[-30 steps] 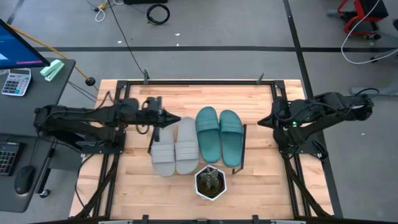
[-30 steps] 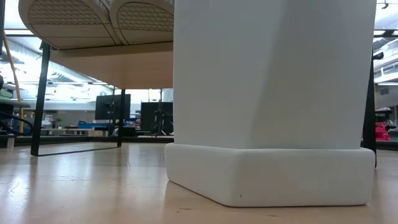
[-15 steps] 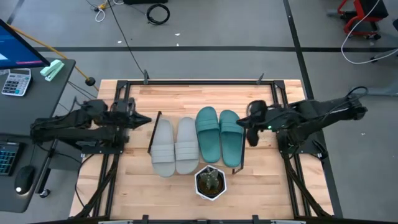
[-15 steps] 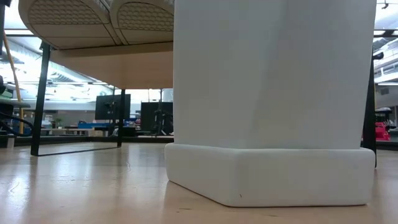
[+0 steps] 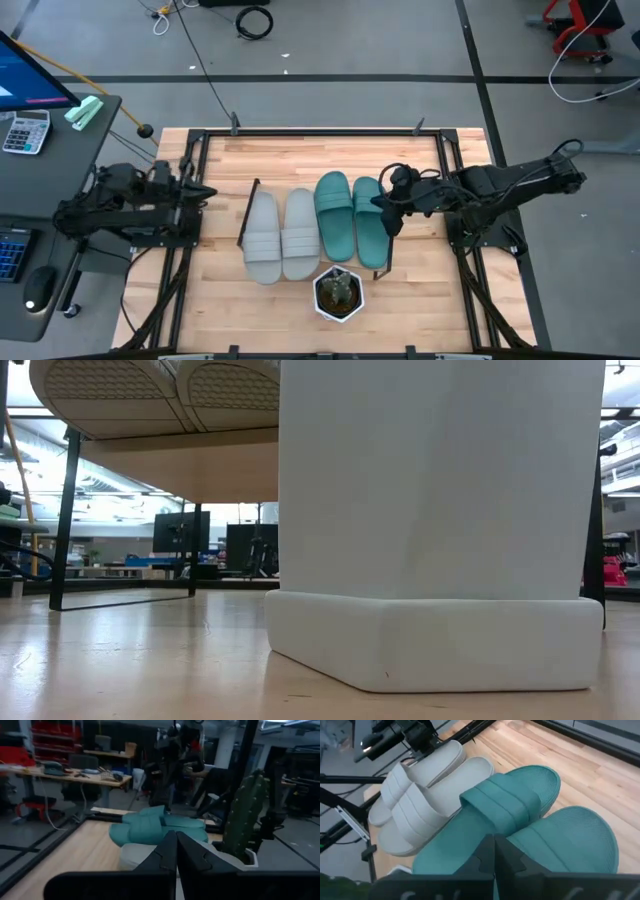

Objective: Pick and place slides into the shelf
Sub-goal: Return to Home Position

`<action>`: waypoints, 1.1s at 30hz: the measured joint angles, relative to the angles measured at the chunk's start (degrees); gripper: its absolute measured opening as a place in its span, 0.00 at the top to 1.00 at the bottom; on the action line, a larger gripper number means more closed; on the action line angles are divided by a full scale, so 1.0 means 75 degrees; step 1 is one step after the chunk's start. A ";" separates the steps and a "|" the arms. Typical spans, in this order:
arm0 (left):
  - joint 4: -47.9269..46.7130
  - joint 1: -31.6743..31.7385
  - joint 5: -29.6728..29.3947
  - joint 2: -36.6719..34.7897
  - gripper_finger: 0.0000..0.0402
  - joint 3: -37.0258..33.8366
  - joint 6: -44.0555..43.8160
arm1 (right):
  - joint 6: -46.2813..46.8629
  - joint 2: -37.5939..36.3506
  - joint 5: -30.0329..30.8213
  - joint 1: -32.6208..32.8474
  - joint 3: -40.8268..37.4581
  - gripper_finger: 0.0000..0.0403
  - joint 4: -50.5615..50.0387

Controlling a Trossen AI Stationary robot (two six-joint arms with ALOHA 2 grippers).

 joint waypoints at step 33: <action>0.4474 -0.0047 0.0224 -0.0954 0.97 -0.4097 -0.0889 | 0.0195 -0.0062 -0.0085 0.0000 0.0000 1.00 -0.0349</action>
